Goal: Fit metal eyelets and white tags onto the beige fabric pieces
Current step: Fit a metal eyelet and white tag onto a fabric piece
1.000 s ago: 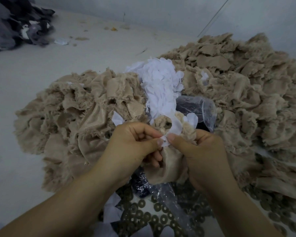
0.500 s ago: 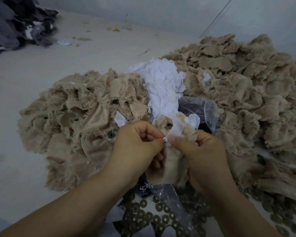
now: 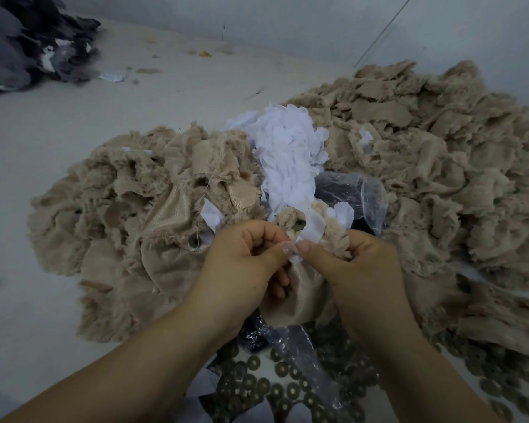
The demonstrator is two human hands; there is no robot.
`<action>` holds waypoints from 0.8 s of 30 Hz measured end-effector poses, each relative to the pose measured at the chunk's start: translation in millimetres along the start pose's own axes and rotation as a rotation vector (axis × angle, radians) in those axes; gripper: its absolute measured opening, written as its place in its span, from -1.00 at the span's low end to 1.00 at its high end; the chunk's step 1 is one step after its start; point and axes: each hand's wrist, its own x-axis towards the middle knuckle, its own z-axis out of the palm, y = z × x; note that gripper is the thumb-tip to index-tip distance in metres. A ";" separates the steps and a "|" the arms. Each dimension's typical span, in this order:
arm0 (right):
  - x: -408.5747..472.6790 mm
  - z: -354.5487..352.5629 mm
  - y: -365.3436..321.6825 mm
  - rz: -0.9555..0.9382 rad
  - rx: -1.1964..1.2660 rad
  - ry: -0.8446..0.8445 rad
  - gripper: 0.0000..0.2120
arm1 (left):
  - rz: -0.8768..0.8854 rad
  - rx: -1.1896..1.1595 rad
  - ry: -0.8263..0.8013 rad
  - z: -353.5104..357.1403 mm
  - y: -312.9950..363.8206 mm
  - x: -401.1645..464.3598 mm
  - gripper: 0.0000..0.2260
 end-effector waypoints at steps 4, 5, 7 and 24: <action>-1.8 0.7 -4.0 -0.065 -0.123 0.006 -0.94 | -0.019 0.020 0.038 3.1 -0.1 0.2 -0.79; -2.3 1.3 -5.2 -0.079 -0.150 0.006 -0.94 | -0.019 0.034 0.050 4.1 -0.2 0.0 -0.79; -3.1 2.0 -7.0 -0.108 -0.193 0.009 -0.93 | -0.025 0.061 0.071 5.9 -0.3 -0.2 -0.81; -4.6 5.0 -0.2 0.115 0.113 0.030 -0.90 | 0.517 0.469 0.196 4.8 -9.9 -5.8 -0.83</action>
